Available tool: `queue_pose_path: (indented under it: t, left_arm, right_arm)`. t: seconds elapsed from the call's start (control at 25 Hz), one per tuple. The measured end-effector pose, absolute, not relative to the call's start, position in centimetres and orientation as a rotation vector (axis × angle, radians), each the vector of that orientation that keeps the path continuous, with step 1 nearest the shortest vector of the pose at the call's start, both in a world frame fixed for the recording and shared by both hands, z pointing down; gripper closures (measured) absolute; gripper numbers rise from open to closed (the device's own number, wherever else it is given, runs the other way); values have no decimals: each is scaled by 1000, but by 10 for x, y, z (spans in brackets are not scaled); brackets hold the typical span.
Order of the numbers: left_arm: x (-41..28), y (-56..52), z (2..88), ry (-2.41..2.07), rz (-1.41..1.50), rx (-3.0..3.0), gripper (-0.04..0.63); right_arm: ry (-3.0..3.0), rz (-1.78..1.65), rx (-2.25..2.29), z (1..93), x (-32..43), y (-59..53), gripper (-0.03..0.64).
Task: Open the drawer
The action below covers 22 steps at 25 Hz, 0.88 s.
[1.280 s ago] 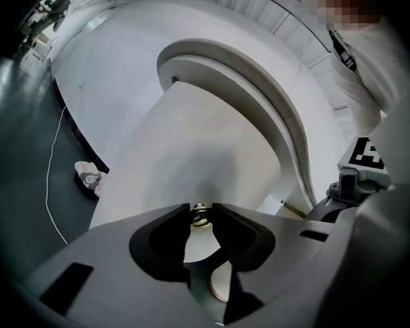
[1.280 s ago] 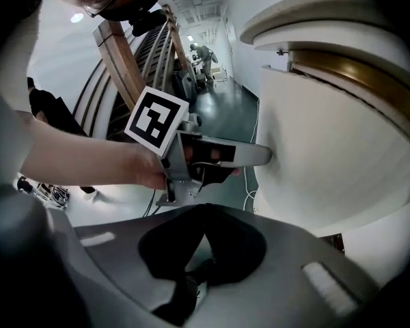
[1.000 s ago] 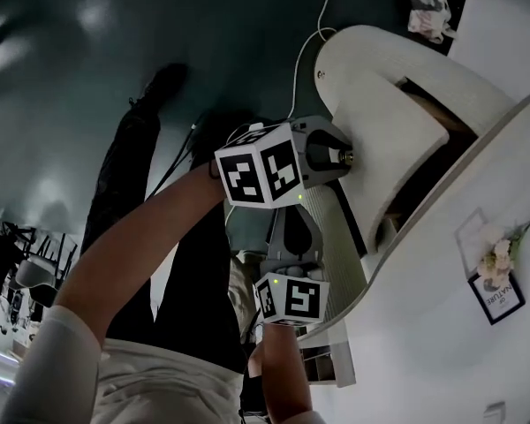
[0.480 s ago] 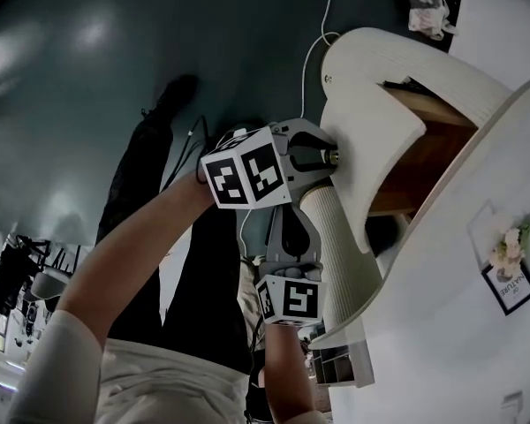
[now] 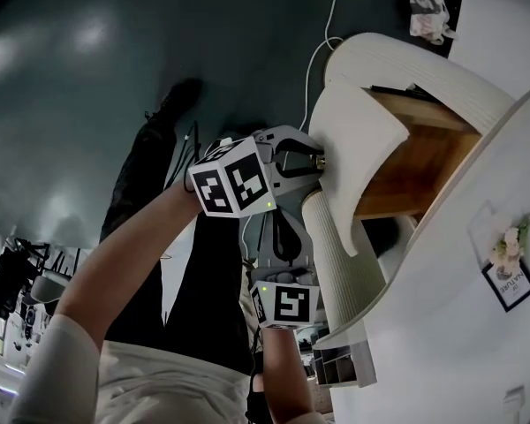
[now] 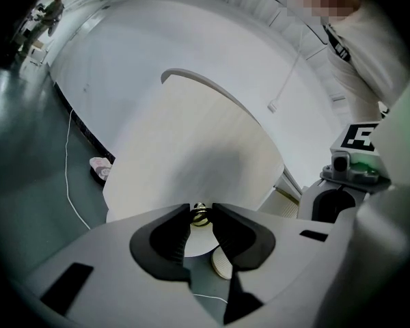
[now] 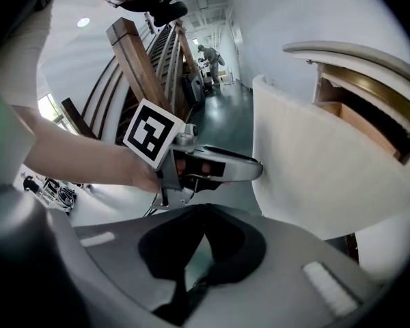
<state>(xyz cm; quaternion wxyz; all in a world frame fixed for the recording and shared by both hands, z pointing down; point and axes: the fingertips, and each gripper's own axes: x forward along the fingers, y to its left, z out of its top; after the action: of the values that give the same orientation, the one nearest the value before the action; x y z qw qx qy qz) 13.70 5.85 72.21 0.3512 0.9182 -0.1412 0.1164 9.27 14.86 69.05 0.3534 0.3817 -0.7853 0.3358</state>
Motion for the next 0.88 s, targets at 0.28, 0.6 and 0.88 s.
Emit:
queue_pose_path:
  t: [0.28,0.6,0.88]
  left_arm:
    - [117,71,723,-375,325,2369,489]
    - [95,83,724,-390,334,2359,489]
    - [82,87,723,-408,351,2366,489]
  right_arm:
    - [-2036,881,1012,689,83,158,606]
    - [-2052,855,951,685,69,162,606]
    - [-2053,873,948,681,67,171,606]
